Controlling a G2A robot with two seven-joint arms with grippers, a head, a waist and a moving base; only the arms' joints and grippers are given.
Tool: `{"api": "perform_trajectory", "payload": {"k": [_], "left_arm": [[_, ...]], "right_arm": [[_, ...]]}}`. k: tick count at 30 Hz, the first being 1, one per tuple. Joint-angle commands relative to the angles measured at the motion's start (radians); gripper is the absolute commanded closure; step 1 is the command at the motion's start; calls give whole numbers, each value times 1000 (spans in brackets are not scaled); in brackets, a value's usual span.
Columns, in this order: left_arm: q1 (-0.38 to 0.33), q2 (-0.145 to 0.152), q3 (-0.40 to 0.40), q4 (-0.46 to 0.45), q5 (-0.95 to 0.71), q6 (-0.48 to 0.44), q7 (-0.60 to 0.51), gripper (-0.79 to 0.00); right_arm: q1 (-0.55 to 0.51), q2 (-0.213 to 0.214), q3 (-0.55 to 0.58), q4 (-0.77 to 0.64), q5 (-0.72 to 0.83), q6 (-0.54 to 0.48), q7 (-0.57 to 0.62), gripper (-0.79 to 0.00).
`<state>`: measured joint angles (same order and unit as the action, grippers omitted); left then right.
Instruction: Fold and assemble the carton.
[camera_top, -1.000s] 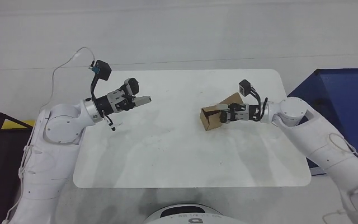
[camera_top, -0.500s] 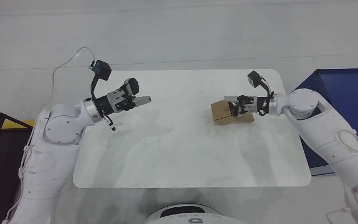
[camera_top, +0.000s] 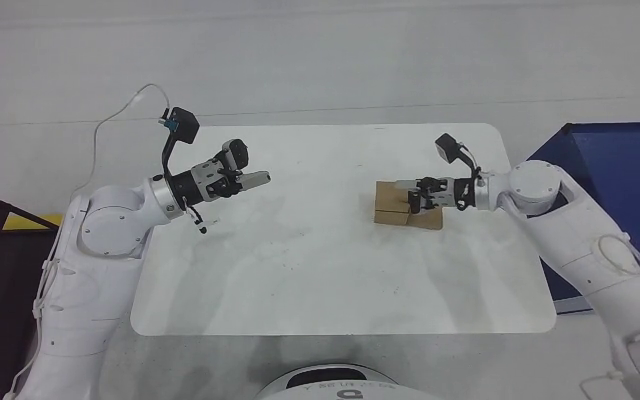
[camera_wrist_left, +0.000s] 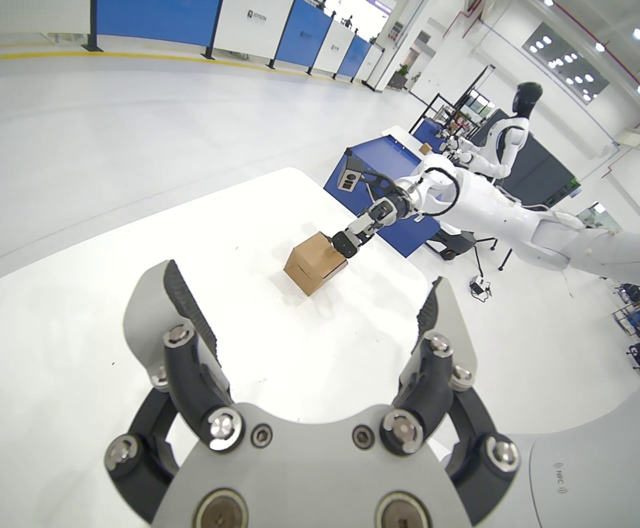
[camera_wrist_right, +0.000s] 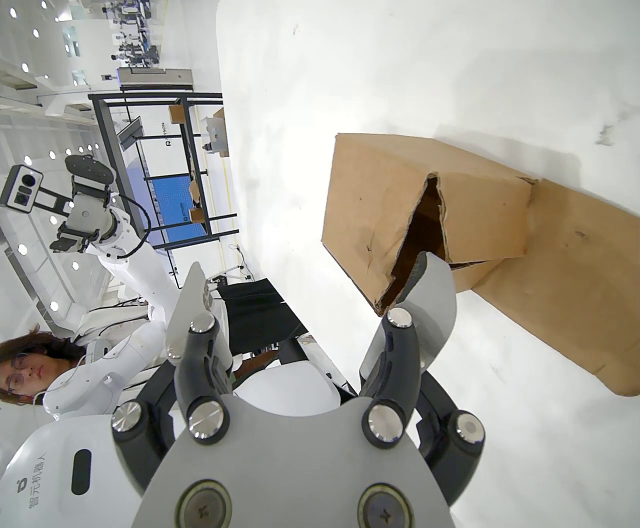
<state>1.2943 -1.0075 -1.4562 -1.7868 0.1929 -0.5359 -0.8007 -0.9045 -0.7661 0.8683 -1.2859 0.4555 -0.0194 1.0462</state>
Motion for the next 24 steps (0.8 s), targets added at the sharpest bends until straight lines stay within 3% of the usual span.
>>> {"api": "perform_trajectory", "payload": {"k": [1, 7, 9, 10, 18, 24], "left_arm": [[0, 0, 0, 0, 0, 0, 0, -785], [0, 0, 0, 0, 0, 0, 0, -785], [0, 0, 0, 0, 0, 0, 0, -785], [0, 0, 0, 0, 0, 0, 0, -785], [0, 0, 0, 0, 0, 0, 0, -785], [0, 0, 0, 0, 0, 0, 0, -785]], "right_arm": [[2, -6, -3, 17, 9, -16, 8, -656], [29, -25, -21, 56, -2, -19, 33, -517], [42, -35, -32, 68, -5, -19, 39, -394], [50, -40, -38, 75, -4, -20, 45, -379], [124, -93, -105, 173, -14, 3, 72, -360], [145, -112, -103, 222, 8, -47, 97, -357]]}}
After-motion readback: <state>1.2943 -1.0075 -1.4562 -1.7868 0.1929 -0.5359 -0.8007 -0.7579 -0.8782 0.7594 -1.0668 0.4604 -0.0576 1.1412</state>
